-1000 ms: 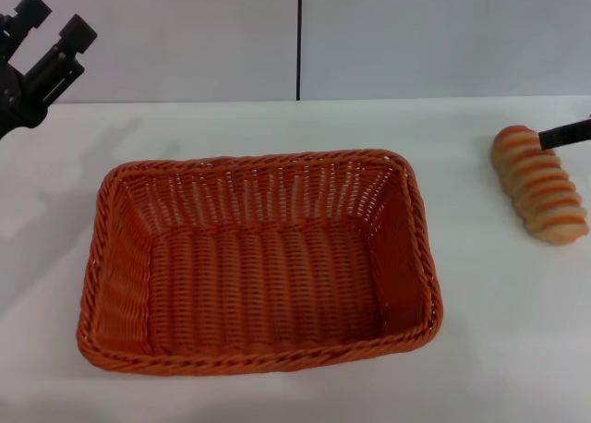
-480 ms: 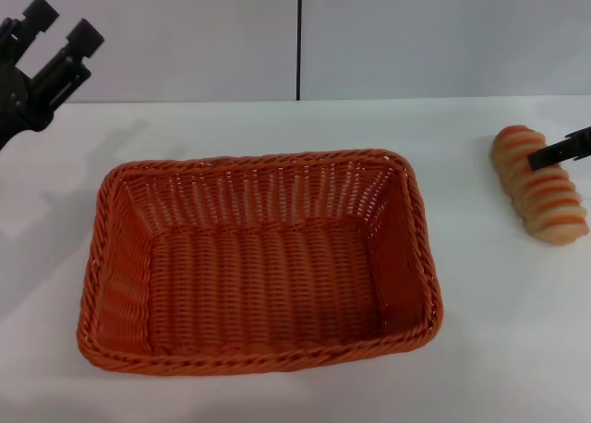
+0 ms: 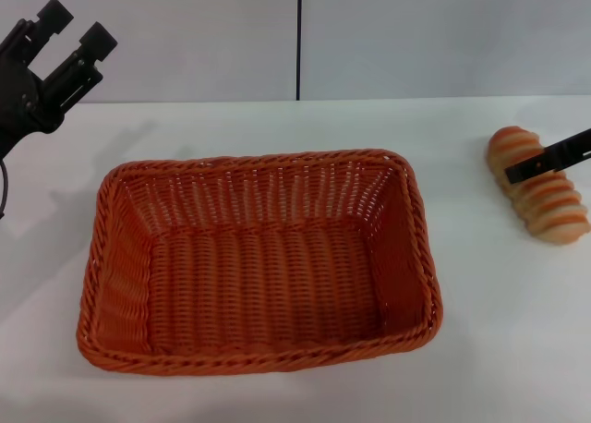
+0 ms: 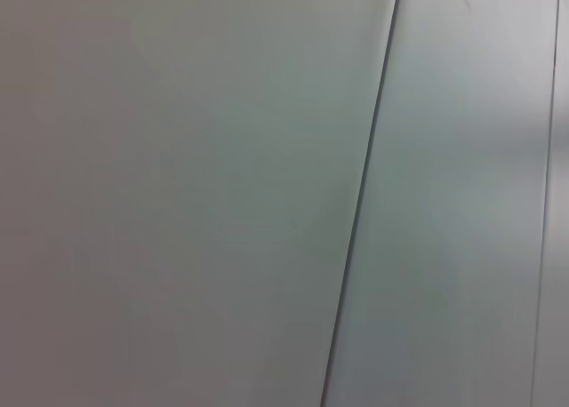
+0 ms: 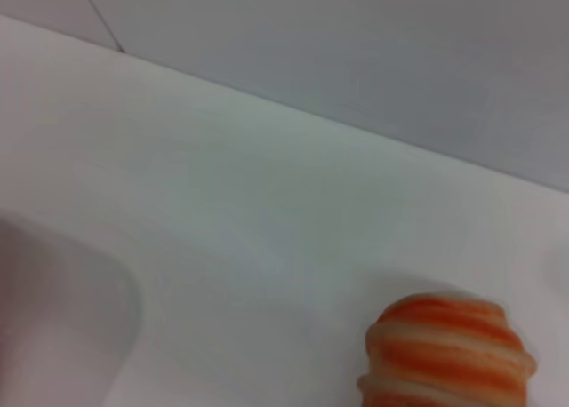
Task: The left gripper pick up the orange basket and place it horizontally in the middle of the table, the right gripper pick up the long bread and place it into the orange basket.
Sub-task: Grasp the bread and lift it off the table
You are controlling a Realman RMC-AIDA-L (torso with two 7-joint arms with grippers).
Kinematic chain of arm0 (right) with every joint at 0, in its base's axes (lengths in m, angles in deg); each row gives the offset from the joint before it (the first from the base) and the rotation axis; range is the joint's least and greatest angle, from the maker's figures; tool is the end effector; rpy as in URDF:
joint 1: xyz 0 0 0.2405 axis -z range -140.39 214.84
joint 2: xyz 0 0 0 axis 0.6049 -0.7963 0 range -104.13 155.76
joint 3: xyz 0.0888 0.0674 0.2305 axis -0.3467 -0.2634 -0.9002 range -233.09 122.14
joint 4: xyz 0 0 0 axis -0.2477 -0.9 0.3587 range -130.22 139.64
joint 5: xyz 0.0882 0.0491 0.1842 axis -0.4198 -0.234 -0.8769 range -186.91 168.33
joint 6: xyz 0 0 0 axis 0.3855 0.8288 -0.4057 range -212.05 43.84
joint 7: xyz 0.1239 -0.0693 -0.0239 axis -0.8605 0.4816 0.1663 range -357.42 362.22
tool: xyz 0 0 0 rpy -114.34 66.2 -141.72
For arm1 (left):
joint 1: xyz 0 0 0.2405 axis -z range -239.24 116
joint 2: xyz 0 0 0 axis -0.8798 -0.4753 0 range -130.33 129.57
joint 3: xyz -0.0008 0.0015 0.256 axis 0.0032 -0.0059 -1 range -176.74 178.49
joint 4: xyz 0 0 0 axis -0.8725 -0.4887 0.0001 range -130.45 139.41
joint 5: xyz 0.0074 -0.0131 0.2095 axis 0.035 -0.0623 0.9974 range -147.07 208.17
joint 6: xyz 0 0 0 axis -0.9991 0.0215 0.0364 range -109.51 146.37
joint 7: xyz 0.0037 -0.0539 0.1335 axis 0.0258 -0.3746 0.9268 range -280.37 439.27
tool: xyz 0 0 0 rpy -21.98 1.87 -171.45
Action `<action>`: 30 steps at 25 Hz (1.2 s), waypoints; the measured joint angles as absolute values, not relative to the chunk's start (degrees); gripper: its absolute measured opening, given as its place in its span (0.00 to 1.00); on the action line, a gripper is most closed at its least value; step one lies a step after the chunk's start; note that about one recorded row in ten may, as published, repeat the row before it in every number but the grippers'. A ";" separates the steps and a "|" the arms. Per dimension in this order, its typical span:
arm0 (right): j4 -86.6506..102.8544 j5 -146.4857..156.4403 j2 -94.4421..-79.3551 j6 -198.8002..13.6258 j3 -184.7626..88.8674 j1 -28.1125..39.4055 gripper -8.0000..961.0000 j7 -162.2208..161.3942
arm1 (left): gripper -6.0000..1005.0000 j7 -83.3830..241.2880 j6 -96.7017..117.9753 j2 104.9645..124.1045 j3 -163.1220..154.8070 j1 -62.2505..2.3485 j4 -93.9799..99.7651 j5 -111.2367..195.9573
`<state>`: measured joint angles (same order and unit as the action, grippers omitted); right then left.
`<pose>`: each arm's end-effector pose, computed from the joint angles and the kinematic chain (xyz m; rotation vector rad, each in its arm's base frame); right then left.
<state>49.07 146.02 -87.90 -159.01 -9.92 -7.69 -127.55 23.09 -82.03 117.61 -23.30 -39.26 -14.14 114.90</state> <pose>0.2724 0.4122 0.0460 -2.3662 1.1999 -0.2653 -0.2911 0.2907 0.0476 -1.9892 -0.4705 -1.3535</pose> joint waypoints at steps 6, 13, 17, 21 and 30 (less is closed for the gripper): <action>46.69 146.09 -87.96 -158.39 -9.51 -8.32 0.83 -127.57 | 0.80 23.03 -81.77 117.65 -23.30 -39.03 -14.15 115.02; 45.48 146.25 -87.91 -157.30 -8.95 -8.48 0.84 -127.75 | 0.80 22.35 -82.11 117.61 -23.29 -38.84 -14.15 114.79; 45.57 147.28 -87.79 -156.78 -9.10 -8.30 0.84 -128.38 | 0.80 22.33 -82.11 117.61 -23.29 -38.87 -14.15 114.78; 46.09 147.98 -87.94 -156.45 -9.08 -8.06 0.80 -128.88 | 0.80 22.32 -82.12 117.64 -23.29 -38.90 -14.14 114.75; 52.25 147.47 -89.69 -156.31 -9.12 -5.62 0.73 -128.89 | 0.80 22.32 -82.11 117.72 -23.29 -39.16 -14.06 114.75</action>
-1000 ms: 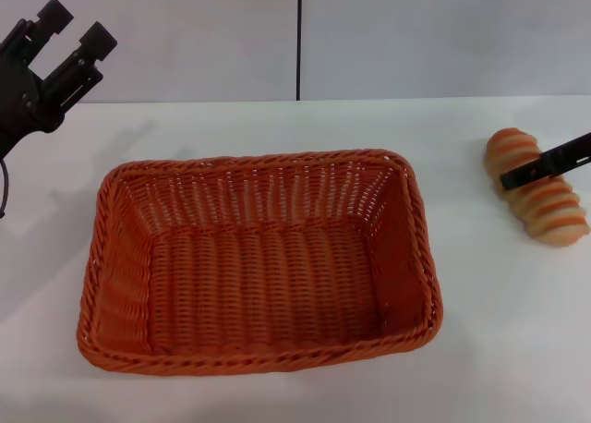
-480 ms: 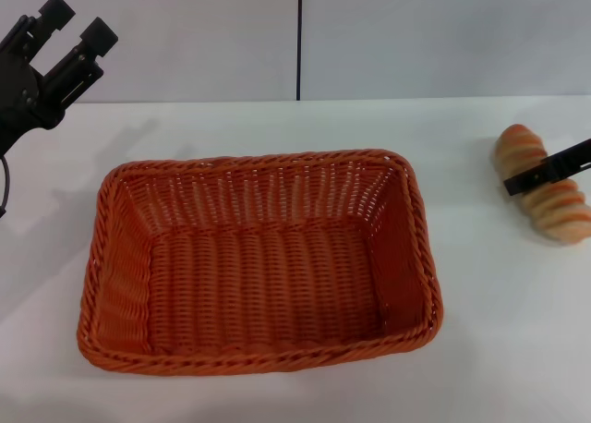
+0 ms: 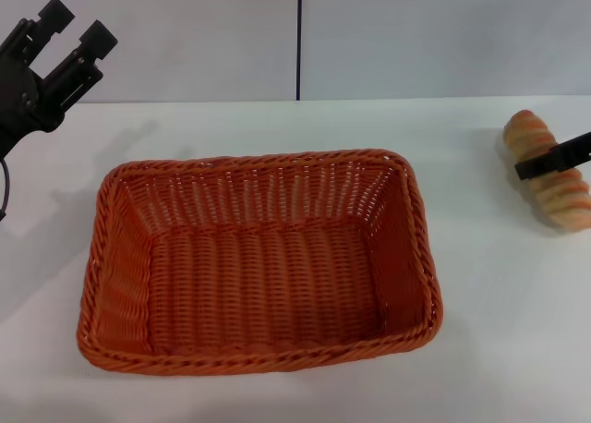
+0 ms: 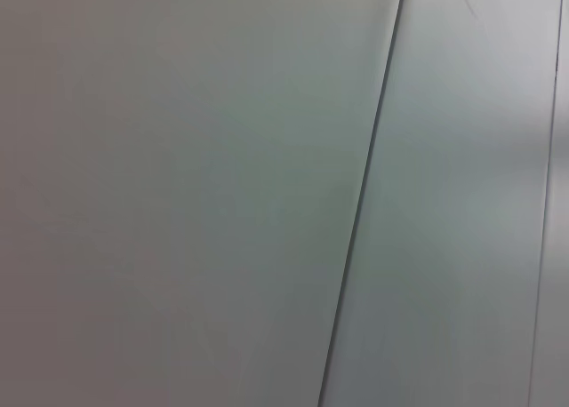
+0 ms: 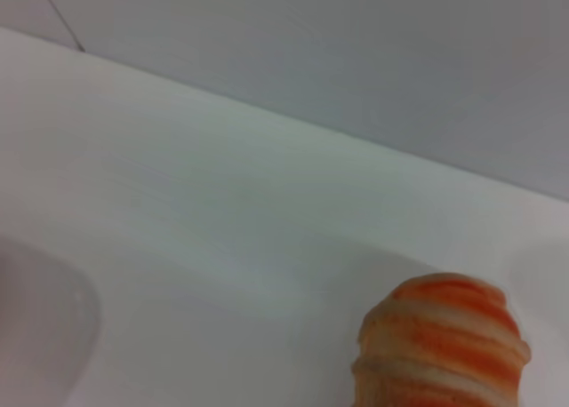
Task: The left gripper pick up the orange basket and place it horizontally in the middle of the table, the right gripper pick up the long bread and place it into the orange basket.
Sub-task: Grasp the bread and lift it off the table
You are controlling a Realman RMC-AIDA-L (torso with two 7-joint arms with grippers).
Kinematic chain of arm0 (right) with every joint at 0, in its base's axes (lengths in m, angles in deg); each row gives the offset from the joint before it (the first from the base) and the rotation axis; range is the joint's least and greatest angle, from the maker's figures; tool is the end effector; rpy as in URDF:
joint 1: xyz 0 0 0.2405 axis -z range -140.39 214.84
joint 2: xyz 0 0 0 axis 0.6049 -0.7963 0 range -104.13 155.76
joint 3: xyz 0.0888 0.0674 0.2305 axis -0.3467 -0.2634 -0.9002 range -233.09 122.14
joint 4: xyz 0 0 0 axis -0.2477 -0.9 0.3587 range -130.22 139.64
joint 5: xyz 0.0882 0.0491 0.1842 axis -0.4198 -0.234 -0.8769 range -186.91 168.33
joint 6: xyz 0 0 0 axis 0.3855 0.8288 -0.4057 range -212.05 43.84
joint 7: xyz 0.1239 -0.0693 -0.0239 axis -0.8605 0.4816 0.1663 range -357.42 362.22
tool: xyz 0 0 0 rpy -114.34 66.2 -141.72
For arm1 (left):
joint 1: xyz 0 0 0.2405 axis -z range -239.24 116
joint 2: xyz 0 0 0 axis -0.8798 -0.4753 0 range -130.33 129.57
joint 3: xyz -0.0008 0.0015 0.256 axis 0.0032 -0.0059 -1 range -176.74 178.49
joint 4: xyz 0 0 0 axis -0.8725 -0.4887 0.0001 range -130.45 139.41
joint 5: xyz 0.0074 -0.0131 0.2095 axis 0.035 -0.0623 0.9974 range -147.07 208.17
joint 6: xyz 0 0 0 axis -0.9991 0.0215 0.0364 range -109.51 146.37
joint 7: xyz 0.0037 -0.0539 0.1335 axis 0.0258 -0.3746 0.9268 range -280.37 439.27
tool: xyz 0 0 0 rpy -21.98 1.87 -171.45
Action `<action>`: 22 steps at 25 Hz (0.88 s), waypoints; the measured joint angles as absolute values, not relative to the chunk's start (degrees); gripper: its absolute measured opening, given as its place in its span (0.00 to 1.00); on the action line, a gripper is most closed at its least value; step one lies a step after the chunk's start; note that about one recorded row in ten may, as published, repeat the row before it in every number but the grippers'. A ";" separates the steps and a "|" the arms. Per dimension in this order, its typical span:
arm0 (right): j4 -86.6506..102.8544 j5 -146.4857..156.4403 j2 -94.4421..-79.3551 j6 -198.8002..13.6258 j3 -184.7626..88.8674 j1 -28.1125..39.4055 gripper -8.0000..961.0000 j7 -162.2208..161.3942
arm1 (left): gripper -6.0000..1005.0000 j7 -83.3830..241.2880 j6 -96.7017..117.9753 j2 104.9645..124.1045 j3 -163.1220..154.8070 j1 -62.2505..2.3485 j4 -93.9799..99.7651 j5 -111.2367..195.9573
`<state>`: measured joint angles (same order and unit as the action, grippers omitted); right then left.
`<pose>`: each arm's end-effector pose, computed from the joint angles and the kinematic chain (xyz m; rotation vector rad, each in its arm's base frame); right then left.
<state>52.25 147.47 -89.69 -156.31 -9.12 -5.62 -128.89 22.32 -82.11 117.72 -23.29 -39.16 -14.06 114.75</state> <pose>0.2787 0.4103 0.0449 -2.3051 1.1826 -0.2683 -0.2901 0.2910 0.0471 -1.9869 -0.4842 -1.3678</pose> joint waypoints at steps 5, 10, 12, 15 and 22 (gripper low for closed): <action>54.50 147.37 -90.42 -157.04 -9.15 -4.95 0.69 -128.86 | 0.80 22.32 -82.11 117.74 -23.29 -39.21 -14.06 114.74; 54.57 147.15 -90.43 -157.06 -9.67 -4.95 0.62 -128.77 | 0.80 22.32 -82.11 117.75 -23.21 -39.21 -14.05 114.74; 54.74 146.94 -90.48 -157.06 -9.74 -4.80 0.60 -128.78 | 0.80 22.32 -82.11 117.74 -23.21 -39.21 -14.06 114.74; 55.56 145.19 -90.69 -156.98 -9.76 -3.94 0.57 -128.66 | 0.80 22.32 -82.11 117.77 -23.20 -39.24 -14.06 114.75; 58.09 136.02 -90.94 -156.40 -9.74 0.31 0.51 -127.87 | 0.80 22.80 -83.46 117.85 -22.82 -39.39 -12.98 114.74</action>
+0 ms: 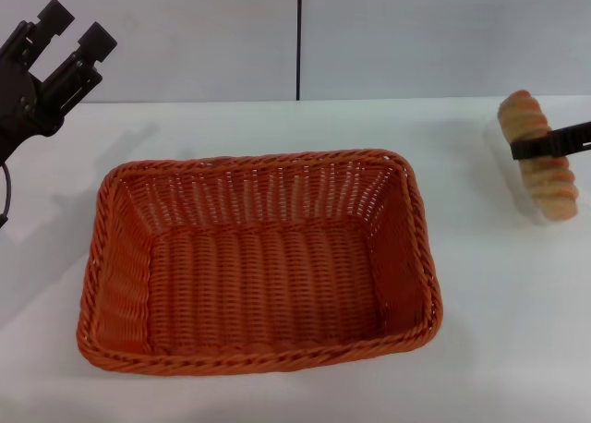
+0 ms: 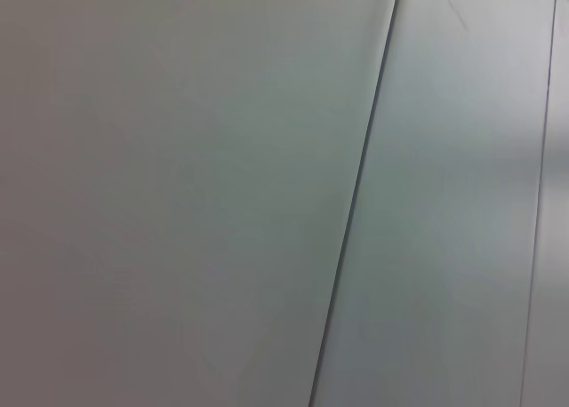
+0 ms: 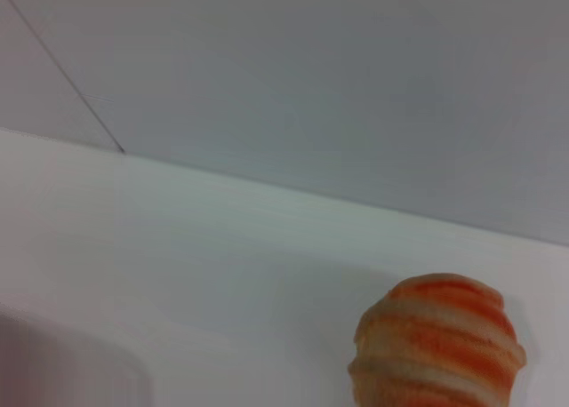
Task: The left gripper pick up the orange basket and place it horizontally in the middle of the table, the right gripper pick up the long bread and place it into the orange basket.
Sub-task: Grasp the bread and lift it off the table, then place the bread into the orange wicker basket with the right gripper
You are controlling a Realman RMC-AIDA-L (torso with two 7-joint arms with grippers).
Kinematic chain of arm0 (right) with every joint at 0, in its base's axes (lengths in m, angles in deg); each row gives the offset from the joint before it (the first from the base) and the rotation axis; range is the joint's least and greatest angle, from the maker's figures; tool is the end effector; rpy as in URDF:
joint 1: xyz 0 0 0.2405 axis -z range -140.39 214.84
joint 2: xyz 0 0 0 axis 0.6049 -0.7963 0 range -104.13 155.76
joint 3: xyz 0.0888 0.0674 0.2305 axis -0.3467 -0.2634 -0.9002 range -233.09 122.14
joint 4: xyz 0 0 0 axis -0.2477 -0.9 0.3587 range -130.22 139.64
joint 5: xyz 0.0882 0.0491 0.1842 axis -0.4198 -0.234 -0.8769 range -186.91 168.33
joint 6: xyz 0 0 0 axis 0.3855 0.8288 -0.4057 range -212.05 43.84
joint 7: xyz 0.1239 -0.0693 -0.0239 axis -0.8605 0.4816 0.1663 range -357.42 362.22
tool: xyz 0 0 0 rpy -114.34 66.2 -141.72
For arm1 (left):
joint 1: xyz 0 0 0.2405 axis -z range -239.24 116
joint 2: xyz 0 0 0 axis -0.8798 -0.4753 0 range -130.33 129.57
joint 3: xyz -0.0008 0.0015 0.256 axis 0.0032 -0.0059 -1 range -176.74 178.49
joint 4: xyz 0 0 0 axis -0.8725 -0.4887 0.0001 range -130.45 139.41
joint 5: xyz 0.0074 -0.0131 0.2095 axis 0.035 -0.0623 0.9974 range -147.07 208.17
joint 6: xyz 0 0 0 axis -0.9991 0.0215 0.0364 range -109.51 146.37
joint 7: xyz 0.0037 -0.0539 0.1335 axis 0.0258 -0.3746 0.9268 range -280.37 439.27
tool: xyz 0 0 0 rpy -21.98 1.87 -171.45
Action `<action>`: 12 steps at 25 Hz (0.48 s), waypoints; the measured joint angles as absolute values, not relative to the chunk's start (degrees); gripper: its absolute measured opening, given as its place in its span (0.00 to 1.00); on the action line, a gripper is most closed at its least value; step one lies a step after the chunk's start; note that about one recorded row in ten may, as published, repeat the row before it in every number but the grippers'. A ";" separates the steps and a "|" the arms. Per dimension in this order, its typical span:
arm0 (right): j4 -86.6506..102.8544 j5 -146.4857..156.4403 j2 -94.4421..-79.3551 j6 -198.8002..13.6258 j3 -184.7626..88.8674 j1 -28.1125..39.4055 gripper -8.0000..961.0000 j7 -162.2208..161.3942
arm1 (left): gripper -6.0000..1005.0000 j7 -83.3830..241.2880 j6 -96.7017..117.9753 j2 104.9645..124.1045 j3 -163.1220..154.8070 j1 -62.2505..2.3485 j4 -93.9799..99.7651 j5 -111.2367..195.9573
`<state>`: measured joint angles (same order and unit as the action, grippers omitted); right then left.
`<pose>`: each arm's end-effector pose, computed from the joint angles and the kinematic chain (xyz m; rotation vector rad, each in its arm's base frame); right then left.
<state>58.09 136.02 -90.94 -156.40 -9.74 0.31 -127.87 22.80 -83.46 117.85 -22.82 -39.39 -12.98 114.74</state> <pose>0.2784 0.3993 0.0515 -2.2752 1.2325 -0.0013 -0.2892 0.2864 0.0451 -1.9766 -0.4832 -1.3960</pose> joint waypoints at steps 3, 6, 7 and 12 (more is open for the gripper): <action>58.92 132.74 -90.84 -156.41 -9.75 1.28 0.49 -127.19 | 0.80 22.92 -83.58 117.77 -22.77 -39.41 -12.76 114.72; 60.25 126.79 -90.80 -156.48 -9.78 2.84 0.47 -126.23 | 0.80 22.93 -83.60 117.70 -22.64 -39.54 -12.74 114.70; 60.72 124.67 -90.79 -156.48 -9.80 3.39 0.47 -125.89 | 0.80 22.94 -83.60 117.67 -22.57 -39.60 -12.74 114.69; 61.89 107.13 -90.94 -157.28 -9.86 7.73 0.44 -117.66 | 0.80 22.94 -83.22 117.65 -22.50 -39.55 -13.02 114.66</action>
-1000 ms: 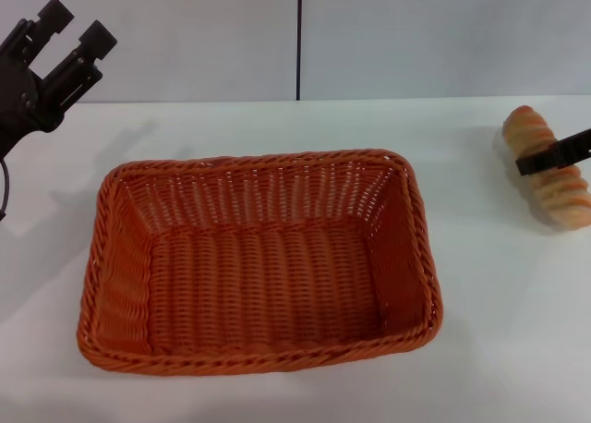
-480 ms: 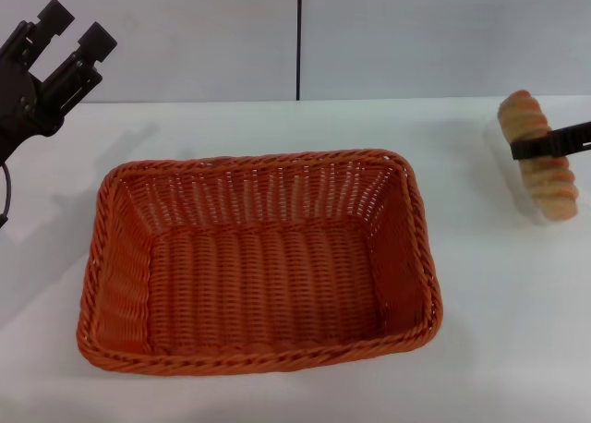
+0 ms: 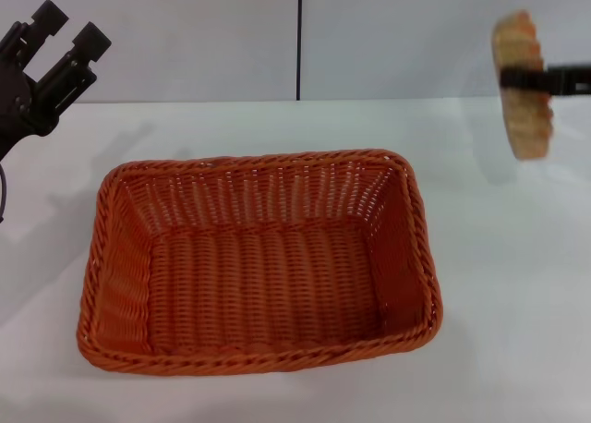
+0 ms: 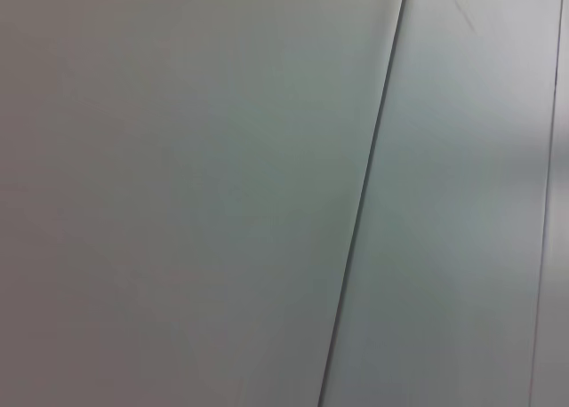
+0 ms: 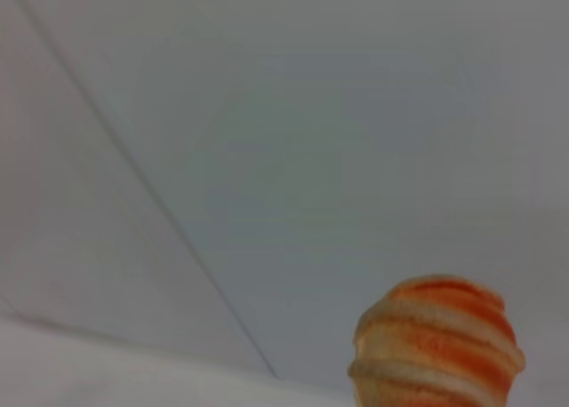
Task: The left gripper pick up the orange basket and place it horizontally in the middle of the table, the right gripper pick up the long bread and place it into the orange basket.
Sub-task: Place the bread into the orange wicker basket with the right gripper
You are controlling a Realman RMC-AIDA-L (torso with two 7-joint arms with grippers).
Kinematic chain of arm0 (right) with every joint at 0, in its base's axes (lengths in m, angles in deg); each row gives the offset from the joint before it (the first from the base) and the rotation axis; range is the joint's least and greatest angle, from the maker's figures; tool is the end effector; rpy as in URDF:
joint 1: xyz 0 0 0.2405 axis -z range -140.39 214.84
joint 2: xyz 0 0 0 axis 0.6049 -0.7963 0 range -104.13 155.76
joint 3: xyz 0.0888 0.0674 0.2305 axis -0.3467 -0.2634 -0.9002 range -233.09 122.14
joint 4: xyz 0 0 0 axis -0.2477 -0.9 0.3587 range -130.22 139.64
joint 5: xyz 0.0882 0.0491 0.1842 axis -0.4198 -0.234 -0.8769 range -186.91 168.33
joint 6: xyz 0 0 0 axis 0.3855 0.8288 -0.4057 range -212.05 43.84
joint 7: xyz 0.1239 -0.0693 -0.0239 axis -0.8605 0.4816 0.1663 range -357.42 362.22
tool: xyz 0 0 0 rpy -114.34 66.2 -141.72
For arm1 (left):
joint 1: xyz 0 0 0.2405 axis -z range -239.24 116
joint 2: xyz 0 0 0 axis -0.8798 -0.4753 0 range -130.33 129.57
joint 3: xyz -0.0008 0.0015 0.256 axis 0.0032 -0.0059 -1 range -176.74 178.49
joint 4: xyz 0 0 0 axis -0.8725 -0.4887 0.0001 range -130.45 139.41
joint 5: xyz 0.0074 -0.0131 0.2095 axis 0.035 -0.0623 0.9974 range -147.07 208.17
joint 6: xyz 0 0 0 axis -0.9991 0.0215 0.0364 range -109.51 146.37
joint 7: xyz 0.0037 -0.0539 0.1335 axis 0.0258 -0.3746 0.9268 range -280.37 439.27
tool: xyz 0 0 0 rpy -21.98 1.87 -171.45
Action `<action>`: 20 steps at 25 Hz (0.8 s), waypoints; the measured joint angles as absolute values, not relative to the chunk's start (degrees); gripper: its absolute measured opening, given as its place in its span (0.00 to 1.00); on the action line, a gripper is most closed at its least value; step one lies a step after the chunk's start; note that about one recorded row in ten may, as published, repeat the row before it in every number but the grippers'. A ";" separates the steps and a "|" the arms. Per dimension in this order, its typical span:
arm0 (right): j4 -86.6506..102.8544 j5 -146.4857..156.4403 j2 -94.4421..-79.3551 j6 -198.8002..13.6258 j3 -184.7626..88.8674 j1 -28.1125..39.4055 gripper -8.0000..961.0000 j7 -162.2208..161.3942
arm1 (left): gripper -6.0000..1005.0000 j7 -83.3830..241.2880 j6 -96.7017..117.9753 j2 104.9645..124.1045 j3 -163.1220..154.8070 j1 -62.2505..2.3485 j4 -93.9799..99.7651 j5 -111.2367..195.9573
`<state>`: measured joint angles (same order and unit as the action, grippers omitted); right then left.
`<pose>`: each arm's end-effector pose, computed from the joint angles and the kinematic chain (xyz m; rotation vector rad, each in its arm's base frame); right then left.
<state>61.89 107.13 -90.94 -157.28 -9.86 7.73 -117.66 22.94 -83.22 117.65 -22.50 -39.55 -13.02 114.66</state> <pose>0.2543 0.3892 0.0732 -2.2851 1.1128 0.5663 -0.2915 0.2865 0.0473 -1.9677 -0.4825 -1.3859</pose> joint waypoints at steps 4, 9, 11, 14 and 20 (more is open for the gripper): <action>61.25 94.96 -90.95 -160.33 -9.77 9.49 0.42 -111.09 | 0.80 22.95 -83.08 117.65 -22.47 -39.52 -13.18 114.65; 60.21 84.75 -91.31 -169.33 -8.01 9.16 0.39 -104.01 | 0.80 22.89 -82.21 117.60 -22.23 -39.42 -13.24 114.65; 59.62 82.81 -91.81 -173.80 -6.41 7.92 0.39 -101.74 | 0.80 22.89 -81.97 117.59 -22.05 -39.41 -13.25 114.65; 58.84 81.89 -92.42 -177.94 -3.11 5.81 0.38 -98.87 | 0.80 22.90 -81.39 117.57 -21.89 -39.28 -13.24 114.66; 53.55 82.35 -92.75 -178.33 5.68 0.86 0.35 -95.48 | 0.80 22.59 -80.78 117.56 -21.95 -39.05 -13.28 114.66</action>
<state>53.55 82.35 -92.75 -178.33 5.68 0.86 -95.48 22.59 -80.78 117.56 -21.95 -39.05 -13.28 114.66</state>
